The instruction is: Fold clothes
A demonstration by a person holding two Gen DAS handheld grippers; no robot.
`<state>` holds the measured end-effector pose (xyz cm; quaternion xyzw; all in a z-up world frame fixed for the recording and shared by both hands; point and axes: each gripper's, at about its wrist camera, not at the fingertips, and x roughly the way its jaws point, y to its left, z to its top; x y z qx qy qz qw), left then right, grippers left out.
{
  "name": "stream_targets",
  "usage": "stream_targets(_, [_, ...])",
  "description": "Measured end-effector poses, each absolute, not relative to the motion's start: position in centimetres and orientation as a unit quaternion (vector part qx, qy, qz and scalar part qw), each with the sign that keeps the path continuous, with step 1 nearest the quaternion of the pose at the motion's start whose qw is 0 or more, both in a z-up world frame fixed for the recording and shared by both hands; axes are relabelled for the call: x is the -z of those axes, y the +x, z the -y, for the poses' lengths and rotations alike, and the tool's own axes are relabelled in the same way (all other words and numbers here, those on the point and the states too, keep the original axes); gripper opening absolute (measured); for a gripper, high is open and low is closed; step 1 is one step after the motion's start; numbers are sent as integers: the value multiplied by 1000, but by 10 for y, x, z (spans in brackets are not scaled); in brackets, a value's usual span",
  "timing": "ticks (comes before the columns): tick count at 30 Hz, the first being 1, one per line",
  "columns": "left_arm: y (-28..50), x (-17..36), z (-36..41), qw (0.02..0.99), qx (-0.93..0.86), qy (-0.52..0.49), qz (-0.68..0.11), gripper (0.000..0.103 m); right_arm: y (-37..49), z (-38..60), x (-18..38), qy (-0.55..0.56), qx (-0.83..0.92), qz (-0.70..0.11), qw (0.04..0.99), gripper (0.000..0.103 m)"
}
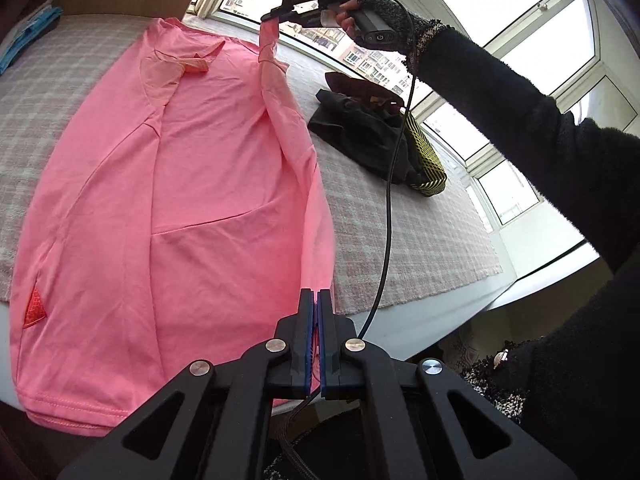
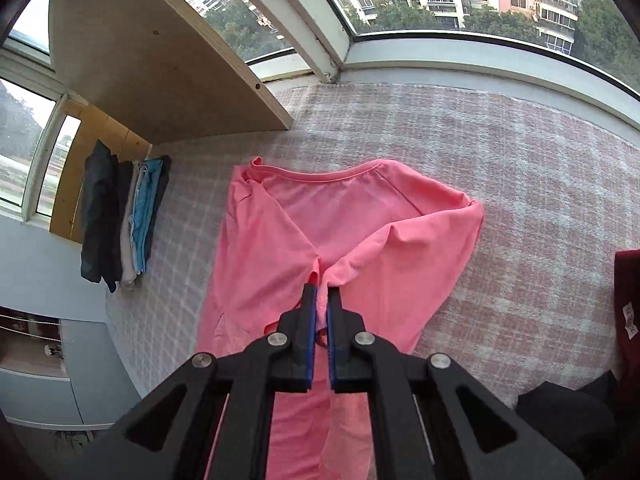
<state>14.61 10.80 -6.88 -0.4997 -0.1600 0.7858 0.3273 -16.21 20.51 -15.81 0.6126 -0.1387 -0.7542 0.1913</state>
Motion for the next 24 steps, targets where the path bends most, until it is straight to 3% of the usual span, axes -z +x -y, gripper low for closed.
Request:
stream_targets(5, [146,98,-73,282,-782,-523,187,1,-182,-136,186,644,744,72,165,5])
stream_targets(10, [147,118,-63,273,-777,-536,189,1,-182,-93,209,663,734,-12,146,13])
stream_targets(13, [150,120,-59,280,-774,-534,195,1,-180,-89,204,655,743,-11,139,15])
stream_targets(14, [151,120,-59,281,-774,-534,194,1,-179,-90,200,653,744,-9,140,16])
stream_targets(16, [153,119,-60,285,-772,-534,193,1,-177,-96,189,647,749,1,144,34])
stream_targets(17, [154,119,-61,288,-771,-535,191,1,-174,-101,180,638,755,13,150,37])
stream_targets(21, [156,120,-62,294,-767,-536,195,1,-153,-129,145,609,776,46,154,43])
stream_targets(24, [157,121,-59,296,-765,-531,213,1,-123,-134,147,628,766,5,138,47])
